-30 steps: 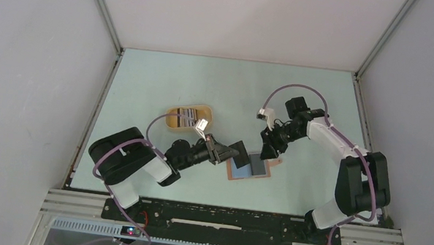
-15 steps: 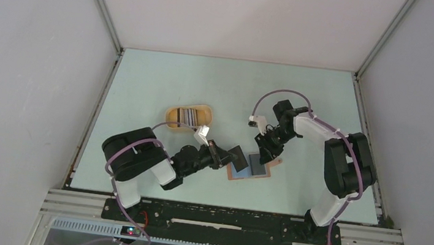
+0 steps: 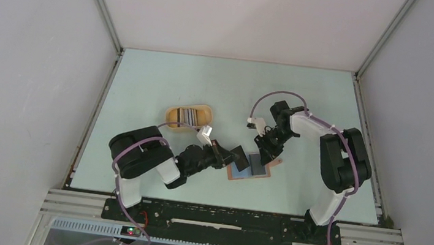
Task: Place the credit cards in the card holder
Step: Insert the credit card into the card holder.
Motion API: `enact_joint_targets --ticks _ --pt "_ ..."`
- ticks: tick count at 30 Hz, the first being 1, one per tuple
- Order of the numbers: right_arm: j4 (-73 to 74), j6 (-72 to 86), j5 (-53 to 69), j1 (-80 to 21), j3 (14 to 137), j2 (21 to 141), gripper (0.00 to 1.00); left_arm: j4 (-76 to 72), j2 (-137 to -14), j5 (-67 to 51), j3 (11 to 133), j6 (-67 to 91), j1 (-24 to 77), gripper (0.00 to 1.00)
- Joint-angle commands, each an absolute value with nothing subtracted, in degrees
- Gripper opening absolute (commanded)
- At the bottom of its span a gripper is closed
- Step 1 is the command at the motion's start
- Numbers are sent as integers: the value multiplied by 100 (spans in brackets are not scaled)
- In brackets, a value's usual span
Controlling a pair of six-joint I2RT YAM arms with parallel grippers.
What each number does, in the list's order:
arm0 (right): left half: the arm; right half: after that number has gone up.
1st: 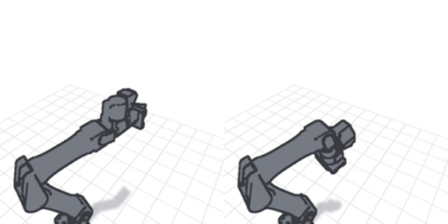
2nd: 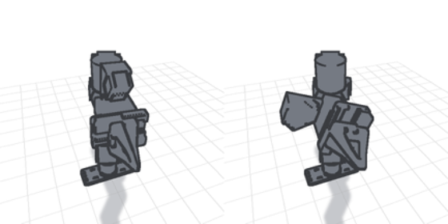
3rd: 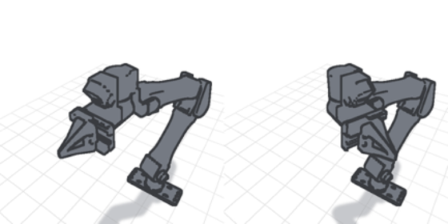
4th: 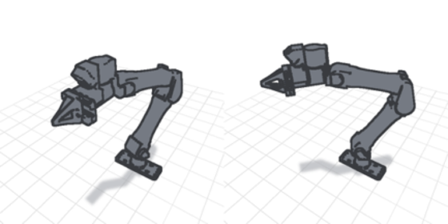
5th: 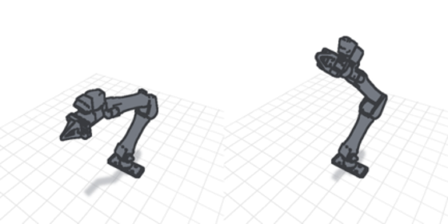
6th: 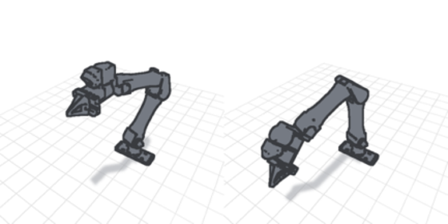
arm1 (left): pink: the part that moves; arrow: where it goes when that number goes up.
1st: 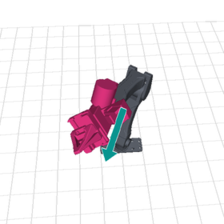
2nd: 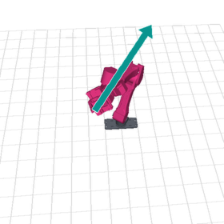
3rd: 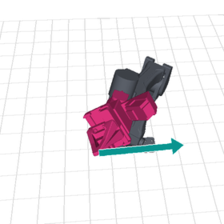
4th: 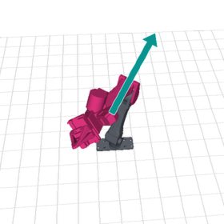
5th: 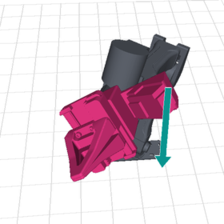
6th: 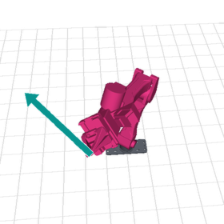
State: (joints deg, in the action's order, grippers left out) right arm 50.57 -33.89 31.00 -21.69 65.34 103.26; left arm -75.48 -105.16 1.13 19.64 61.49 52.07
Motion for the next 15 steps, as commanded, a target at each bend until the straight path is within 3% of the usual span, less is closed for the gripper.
enact_joint_targets --ticks 1,15 --pt "5169 -3331 3006 -2211 6762 10433 29 -7646 -10619 197 2191 6107 5249 0" --pt "5193 -3305 2926 -2232 6773 10519 28 -7650 -10915 134 2359 6158 5242 0"
